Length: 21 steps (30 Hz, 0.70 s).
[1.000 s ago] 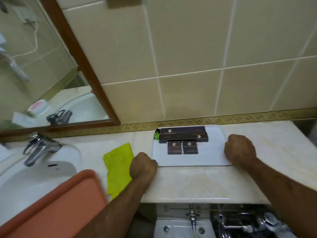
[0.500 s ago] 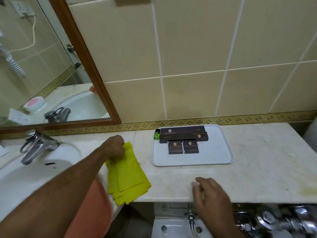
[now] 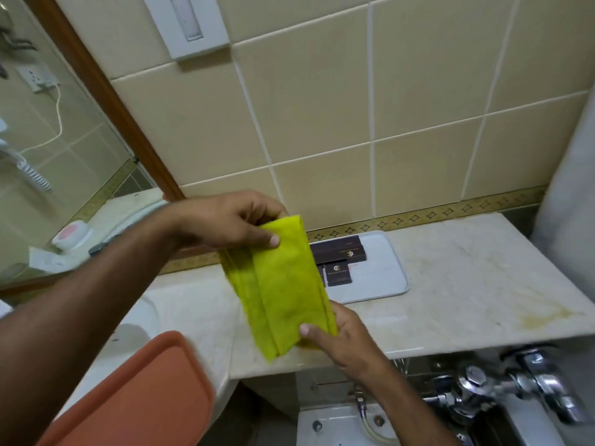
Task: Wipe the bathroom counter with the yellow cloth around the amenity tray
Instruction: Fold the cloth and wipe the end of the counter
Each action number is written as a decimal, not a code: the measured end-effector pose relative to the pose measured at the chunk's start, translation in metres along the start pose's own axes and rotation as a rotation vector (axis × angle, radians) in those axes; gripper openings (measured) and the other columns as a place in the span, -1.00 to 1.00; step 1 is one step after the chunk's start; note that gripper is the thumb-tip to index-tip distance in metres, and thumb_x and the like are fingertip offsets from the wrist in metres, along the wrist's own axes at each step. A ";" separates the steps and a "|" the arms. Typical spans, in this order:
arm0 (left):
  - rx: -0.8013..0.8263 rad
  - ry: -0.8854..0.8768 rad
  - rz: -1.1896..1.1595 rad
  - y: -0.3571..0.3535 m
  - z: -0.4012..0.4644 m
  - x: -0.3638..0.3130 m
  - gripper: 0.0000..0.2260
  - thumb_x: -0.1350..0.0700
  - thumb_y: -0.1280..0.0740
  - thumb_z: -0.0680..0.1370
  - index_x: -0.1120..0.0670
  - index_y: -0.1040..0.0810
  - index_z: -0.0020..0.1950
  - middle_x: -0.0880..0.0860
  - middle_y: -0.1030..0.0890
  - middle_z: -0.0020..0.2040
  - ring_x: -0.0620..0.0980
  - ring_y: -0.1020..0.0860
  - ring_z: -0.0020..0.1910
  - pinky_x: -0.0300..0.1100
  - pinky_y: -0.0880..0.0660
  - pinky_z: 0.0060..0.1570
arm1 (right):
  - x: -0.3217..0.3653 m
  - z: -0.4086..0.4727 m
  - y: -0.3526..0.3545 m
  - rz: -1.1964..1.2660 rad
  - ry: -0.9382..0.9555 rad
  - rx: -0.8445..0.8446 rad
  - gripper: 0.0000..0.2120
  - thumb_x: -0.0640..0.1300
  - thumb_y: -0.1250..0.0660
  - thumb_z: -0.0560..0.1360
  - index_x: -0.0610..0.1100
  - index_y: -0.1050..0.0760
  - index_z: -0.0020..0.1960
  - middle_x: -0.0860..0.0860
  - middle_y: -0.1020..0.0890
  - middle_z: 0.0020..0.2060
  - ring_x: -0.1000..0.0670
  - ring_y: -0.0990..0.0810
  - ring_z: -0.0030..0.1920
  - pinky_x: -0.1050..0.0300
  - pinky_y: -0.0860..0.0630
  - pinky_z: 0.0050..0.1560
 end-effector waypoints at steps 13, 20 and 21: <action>-0.310 -0.018 0.358 -0.153 0.315 -0.041 -0.76 0.17 -0.40 0.44 0.19 -0.66 0.07 0.16 -0.67 0.07 0.14 -0.58 0.09 -0.12 -0.47 0.05 | 0.011 -0.052 0.230 -0.761 -0.457 -0.697 -0.74 0.01 -0.38 0.50 -0.17 -0.51 0.05 -0.18 -0.68 0.02 -0.23 -0.63 0.07 -0.01 -0.54 0.02; -0.762 0.126 0.443 -0.193 0.288 0.018 -0.66 0.05 -0.13 0.62 0.18 -0.47 0.30 0.25 -0.54 0.27 0.25 -0.47 0.30 0.05 -0.38 0.26 | 0.024 -0.028 0.240 -1.500 -0.125 -0.724 -0.73 -0.22 -0.46 0.33 -0.18 -0.57 0.02 -0.17 -0.60 0.00 -0.27 -0.53 0.03 -0.16 -0.49 0.03; -0.760 0.167 0.474 -0.199 0.276 0.031 -0.57 0.02 -0.09 0.63 0.25 -0.38 0.40 0.30 -0.42 0.40 0.25 -0.35 0.42 0.08 -0.26 0.40 | 0.022 -0.017 0.235 -1.497 0.021 -0.676 -0.71 -0.24 -0.45 0.32 -0.21 -0.59 0.04 -0.20 -0.63 0.05 -0.32 -0.56 0.09 -0.22 -0.52 0.12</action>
Point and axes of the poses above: each hand's wrist, its own z-axis towards the middle knuckle, its own y-axis out of the back of the hand, x = y × z, the point moved 4 cm from there along z, towards the middle knuckle
